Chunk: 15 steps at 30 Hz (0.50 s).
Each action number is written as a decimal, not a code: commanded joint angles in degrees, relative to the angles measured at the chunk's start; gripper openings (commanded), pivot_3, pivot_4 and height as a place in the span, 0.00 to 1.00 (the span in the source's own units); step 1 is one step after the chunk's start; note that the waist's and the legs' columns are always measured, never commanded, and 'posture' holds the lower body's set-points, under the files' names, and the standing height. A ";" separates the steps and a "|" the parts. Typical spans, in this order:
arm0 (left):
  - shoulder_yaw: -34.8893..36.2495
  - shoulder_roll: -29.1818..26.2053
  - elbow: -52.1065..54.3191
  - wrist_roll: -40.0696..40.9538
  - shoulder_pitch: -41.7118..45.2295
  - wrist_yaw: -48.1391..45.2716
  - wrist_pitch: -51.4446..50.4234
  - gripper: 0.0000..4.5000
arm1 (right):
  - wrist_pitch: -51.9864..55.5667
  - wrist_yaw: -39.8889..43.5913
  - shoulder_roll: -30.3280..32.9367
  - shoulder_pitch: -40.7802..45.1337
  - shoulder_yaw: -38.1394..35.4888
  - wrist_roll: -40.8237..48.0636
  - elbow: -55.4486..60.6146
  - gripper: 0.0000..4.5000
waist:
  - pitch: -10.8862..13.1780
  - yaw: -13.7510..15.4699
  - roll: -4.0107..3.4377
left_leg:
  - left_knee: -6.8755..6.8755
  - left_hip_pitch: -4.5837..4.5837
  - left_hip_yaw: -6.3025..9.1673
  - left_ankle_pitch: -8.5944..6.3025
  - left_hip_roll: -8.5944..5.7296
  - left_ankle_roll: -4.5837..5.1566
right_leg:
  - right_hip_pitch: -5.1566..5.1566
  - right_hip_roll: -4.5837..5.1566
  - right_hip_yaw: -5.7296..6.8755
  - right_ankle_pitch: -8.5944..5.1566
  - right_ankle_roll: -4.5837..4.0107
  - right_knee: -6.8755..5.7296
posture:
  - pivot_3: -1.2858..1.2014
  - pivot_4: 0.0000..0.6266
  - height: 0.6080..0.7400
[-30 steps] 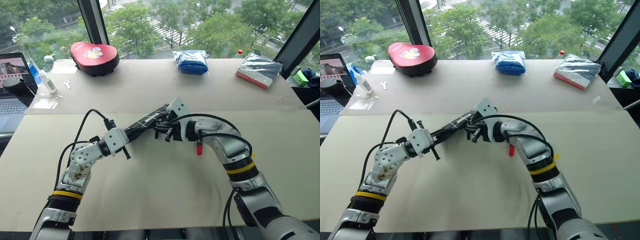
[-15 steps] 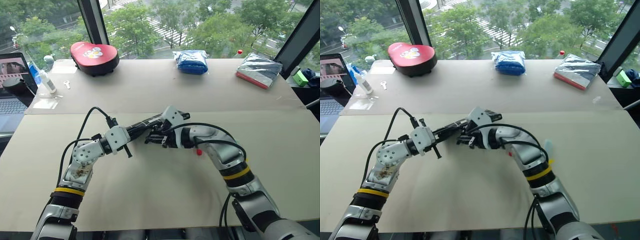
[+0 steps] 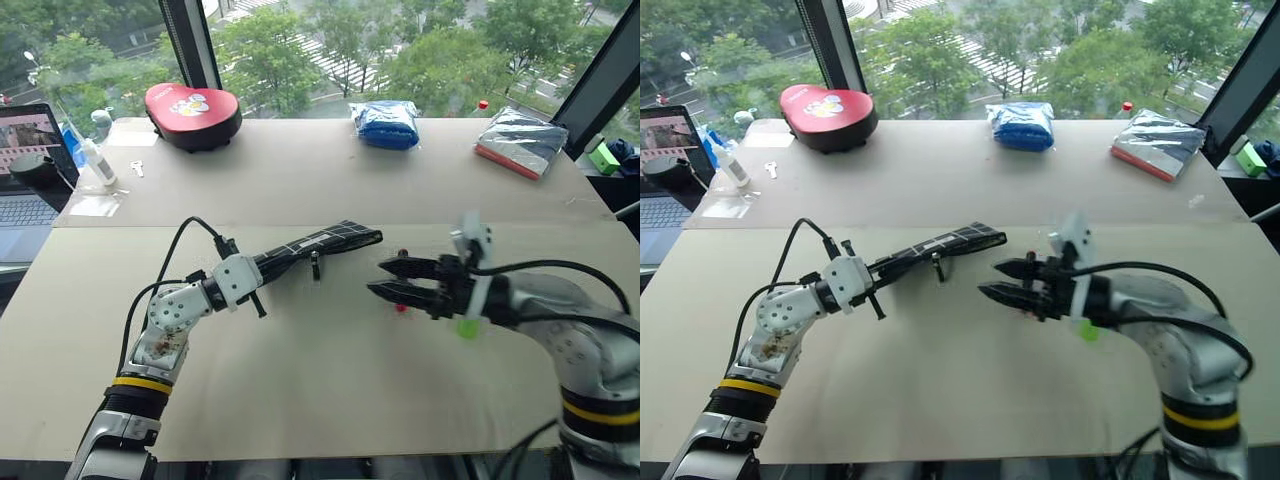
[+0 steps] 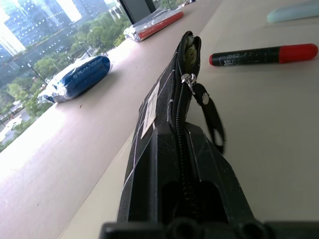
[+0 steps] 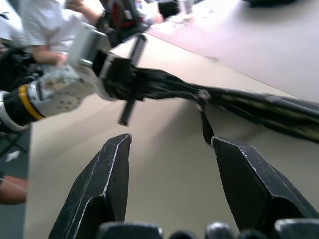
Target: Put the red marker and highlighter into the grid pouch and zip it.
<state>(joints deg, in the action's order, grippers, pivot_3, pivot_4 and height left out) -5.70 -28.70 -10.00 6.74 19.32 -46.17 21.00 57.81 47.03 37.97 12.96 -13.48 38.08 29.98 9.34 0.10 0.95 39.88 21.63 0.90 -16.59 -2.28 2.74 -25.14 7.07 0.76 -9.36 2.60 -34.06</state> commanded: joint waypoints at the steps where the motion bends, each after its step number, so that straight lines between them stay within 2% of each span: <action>1: 0.77 0.67 0.81 0.16 -0.48 1.05 0.75 0.00 | 0.57 -10.14 3.67 -3.86 -4.91 -8.38 -4.39 0.64 | 0.01 0.25 0.01 | 0.00 0.00 -0.02 0.00 0.01 0.00 | 0.00 0.00 -0.01 0.00 0.00 0.00 | 0.52 0.24 1.00; 4: 0.42 1.38 0.45 0.06 -0.64 1.28 0.97 0.00 | 1.43 -16.53 5.96 -7.70 -5.75 -14.10 -7.83 0.64 | 0.01 0.44 0.02 | 0.03 -0.05 -0.12 0.01 -0.01 -0.01 | 0.00 0.06 -0.09 0.00 0.00 0.02 | 0.52 0.24 1.00; 7: 0.20 1.97 -0.31 -0.27 -0.49 1.15 1.43 0.00 | 1.22 -18.57 6.80 -10.45 -5.46 -16.20 -7.64 0.64 | 0.00 0.52 0.01 | 0.02 -0.08 -0.13 0.01 0.01 -0.02 | 0.00 0.05 -0.09 0.00 -0.01 0.01 | 0.52 0.24 1.00; 15: -0.07 3.43 -2.79 -0.48 0.76 0.94 2.47 0.00 | 4.75 -24.91 0.67 -7.86 -4.78 -16.02 -7.07 0.64 | -0.03 0.43 0.13 | 0.03 -0.39 -0.16 0.00 0.07 0.01 | 0.35 0.03 -0.12 -0.01 0.01 0.03 | 0.52 0.24 1.00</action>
<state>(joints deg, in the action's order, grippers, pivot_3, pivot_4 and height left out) -5.91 -25.42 -13.39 6.53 18.77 -45.53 21.43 60.96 23.86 39.65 4.06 -18.73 21.92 22.37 9.31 0.52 1.08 39.92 21.22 0.74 -16.59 -2.19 2.75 -24.79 7.10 0.63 -9.37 2.61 -34.04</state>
